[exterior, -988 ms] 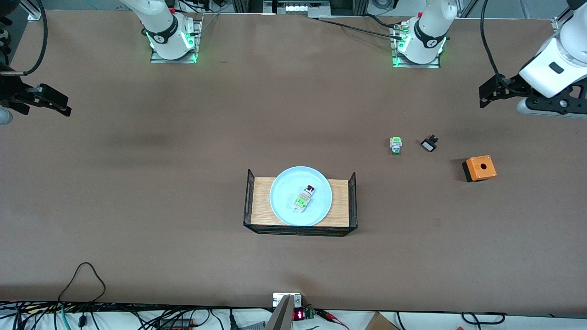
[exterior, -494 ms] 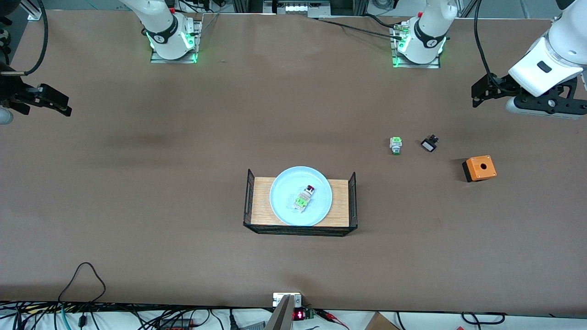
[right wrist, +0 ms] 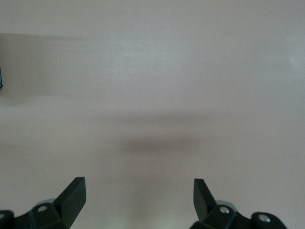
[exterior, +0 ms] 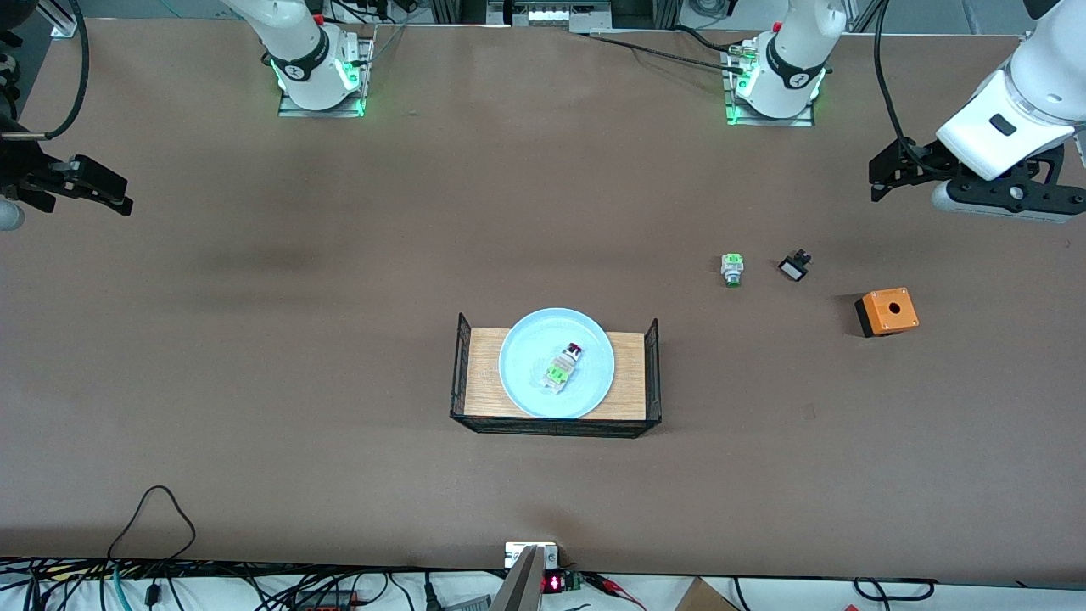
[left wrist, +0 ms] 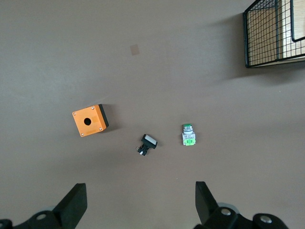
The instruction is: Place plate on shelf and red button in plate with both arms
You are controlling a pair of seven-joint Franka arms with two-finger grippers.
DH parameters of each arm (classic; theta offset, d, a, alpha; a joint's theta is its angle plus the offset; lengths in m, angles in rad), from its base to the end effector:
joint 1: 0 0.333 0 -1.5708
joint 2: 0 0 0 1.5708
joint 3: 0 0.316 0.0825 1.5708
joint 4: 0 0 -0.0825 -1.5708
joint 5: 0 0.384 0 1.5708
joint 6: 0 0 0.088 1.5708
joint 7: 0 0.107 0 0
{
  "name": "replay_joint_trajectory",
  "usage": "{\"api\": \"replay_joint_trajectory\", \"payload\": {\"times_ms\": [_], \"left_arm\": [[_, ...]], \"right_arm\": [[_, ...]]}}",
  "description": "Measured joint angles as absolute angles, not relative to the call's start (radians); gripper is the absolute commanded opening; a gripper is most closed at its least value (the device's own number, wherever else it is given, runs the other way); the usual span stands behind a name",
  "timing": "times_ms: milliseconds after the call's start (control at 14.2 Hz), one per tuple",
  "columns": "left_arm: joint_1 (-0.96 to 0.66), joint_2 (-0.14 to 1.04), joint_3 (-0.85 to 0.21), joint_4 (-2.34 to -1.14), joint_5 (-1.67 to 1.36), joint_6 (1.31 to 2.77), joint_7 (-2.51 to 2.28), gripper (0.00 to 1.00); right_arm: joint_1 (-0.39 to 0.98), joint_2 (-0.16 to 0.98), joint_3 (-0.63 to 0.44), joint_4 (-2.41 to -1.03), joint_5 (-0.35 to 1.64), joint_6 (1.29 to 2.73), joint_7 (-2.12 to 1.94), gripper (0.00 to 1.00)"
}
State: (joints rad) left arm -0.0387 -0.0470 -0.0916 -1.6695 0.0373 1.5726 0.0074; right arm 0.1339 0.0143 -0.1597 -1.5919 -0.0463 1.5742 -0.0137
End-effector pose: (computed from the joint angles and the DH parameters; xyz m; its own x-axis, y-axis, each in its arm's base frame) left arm 0.5337 -0.0670 0.6038 0.9893 -0.1368 -0.0504 -0.1390 -0.9894 -0.0412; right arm 0.5579 -0.0187 0.6071 0.9994 -0.0120 -0.0325 -0.0104 -0.9988 0.0481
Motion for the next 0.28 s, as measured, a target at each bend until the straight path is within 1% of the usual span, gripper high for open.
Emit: {"api": "replay_joint_trajectory", "payload": {"times_ms": [282], "left_arm": [[-0.04, -0.036, -0.083, -1.666, 0.037, 1.573, 0.007, 1.0]], "right_arm": [[0.134, 0.014, -0.159, -1.592, -0.046, 1.575, -0.014, 1.0]]}}
